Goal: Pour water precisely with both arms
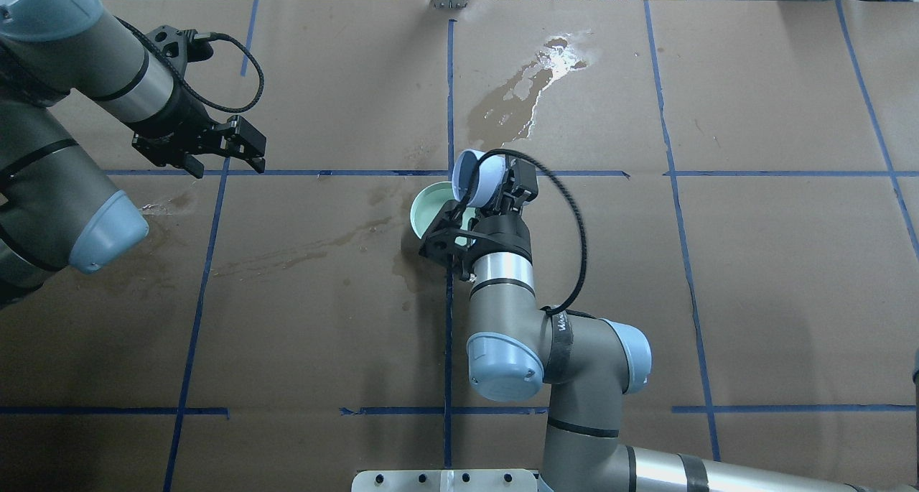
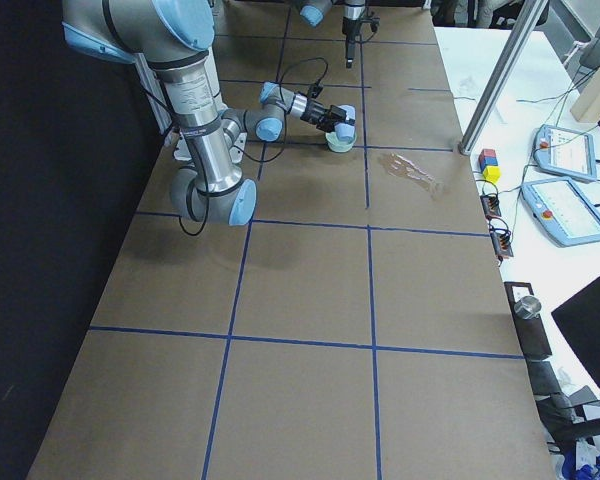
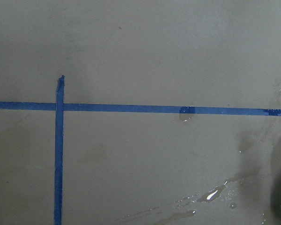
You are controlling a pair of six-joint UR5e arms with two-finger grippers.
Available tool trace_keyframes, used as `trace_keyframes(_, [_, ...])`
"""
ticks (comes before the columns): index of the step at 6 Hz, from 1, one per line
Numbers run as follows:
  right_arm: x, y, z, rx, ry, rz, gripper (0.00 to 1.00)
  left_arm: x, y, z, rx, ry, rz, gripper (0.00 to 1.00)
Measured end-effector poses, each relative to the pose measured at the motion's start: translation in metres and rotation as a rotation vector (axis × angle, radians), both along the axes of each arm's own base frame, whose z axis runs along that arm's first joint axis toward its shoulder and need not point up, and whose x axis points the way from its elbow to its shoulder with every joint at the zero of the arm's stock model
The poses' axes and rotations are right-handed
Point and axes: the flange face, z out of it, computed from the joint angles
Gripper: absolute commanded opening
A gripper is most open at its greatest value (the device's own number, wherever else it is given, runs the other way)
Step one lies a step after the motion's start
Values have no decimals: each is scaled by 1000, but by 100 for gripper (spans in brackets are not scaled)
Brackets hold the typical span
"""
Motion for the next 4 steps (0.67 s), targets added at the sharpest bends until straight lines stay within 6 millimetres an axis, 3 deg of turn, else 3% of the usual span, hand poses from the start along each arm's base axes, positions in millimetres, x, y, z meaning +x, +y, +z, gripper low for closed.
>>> trace_keyframes(2, [12,5,-14,-122,-374,52,0,0,0,0,0,0,0,100])
trace_keyframes(4, [23,7,-13,-212,-706,86,2,0,0,0,0,0,0,100])
